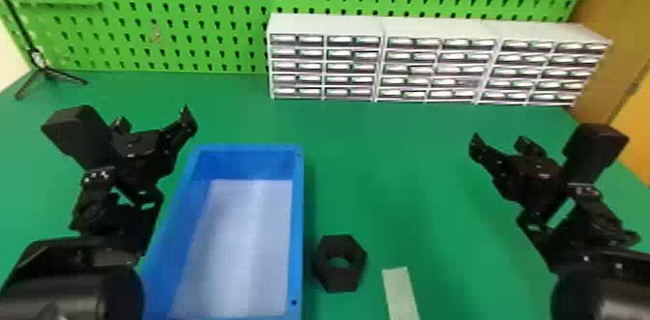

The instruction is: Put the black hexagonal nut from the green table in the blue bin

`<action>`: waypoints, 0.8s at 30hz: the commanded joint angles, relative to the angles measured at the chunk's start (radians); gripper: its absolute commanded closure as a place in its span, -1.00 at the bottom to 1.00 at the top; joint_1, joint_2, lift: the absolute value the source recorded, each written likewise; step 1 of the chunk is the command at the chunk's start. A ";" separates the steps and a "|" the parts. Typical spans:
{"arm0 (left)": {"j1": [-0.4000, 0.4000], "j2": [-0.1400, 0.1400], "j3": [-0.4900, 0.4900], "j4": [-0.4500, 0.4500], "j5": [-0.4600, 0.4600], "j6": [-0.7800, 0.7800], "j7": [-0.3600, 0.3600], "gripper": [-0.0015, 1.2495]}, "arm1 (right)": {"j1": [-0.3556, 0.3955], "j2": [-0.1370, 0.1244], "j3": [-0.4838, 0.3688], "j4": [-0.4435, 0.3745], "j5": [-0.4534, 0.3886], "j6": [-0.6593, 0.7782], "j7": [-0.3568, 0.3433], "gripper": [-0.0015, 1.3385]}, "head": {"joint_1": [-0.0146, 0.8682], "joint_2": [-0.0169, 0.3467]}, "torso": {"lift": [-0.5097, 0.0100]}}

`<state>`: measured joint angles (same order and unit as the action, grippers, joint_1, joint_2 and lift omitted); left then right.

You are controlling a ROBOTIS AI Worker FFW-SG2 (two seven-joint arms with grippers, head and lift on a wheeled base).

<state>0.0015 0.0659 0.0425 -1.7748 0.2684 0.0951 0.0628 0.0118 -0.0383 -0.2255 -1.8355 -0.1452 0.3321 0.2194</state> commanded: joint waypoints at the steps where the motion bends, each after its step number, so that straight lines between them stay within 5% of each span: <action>1: 0.000 0.000 0.000 0.000 0.000 0.000 0.000 -0.80 | 0.008 0.000 -0.002 -0.030 0.001 0.044 0.000 -0.43 | 0.60 -0.86 | 0.59; 17: 0.006 0.000 0.008 0.000 0.000 0.000 0.000 -0.80 | 0.068 0.000 -0.003 -0.183 0.003 0.301 -0.003 -0.43 | 0.60 -0.86 | 0.59; 24: 0.012 0.000 0.013 -0.003 0.000 0.000 0.000 -0.80 | 0.112 -0.014 0.008 -0.251 -0.054 0.429 -0.058 -0.43 | 0.60 -0.86 | 0.59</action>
<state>0.0103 0.0659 0.0525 -1.7750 0.2684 0.0951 0.0627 0.1037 -0.0412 -0.2266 -2.0492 -0.1677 0.6870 0.1707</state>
